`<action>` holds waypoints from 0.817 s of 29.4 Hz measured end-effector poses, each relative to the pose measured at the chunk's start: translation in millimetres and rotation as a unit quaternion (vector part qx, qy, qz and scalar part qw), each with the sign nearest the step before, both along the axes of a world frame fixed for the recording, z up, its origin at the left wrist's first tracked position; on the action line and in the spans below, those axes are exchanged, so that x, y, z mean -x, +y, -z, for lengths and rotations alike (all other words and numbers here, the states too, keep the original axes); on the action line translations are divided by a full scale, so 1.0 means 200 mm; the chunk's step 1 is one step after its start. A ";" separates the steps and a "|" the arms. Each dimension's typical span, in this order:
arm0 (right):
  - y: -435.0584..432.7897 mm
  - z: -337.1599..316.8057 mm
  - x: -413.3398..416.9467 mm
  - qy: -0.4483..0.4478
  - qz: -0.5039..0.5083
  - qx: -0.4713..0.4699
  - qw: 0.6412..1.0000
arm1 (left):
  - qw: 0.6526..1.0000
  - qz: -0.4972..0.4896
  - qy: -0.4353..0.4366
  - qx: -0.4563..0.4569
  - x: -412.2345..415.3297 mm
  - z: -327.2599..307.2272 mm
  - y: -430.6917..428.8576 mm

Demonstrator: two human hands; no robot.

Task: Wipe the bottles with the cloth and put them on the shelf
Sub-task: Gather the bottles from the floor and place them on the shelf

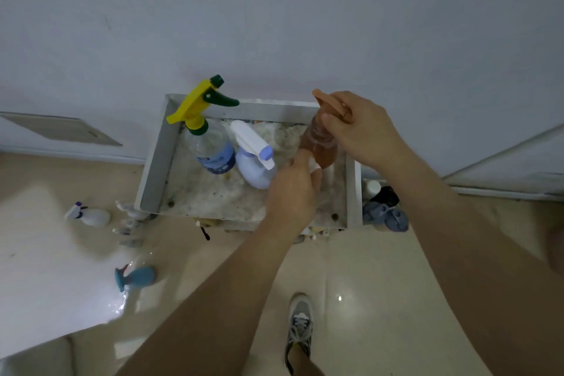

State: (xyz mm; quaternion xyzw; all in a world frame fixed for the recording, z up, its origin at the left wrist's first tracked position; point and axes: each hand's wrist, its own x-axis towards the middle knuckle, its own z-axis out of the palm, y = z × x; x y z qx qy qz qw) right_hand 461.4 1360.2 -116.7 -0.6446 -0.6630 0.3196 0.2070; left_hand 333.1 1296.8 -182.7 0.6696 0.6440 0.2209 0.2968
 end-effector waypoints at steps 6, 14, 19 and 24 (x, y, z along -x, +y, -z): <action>-0.15 -0.25 0.03 -0.005 0.066 -0.145 0.987 | 0.999 -0.006 -0.053 -0.004 0.06 -0.12 -0.12; -0.44 -0.41 0.65 0.146 -0.117 -0.069 0.980 | 0.992 -0.100 -0.052 0.061 0.77 -0.24 -0.53; -0.52 -0.24 1.26 0.108 -0.229 0.035 0.967 | 0.971 -0.226 -0.003 0.077 1.46 -0.20 -0.61; -0.59 0.12 1.90 0.034 -0.277 0.160 0.947 | 0.949 -0.291 0.048 0.110 2.29 0.06 -0.72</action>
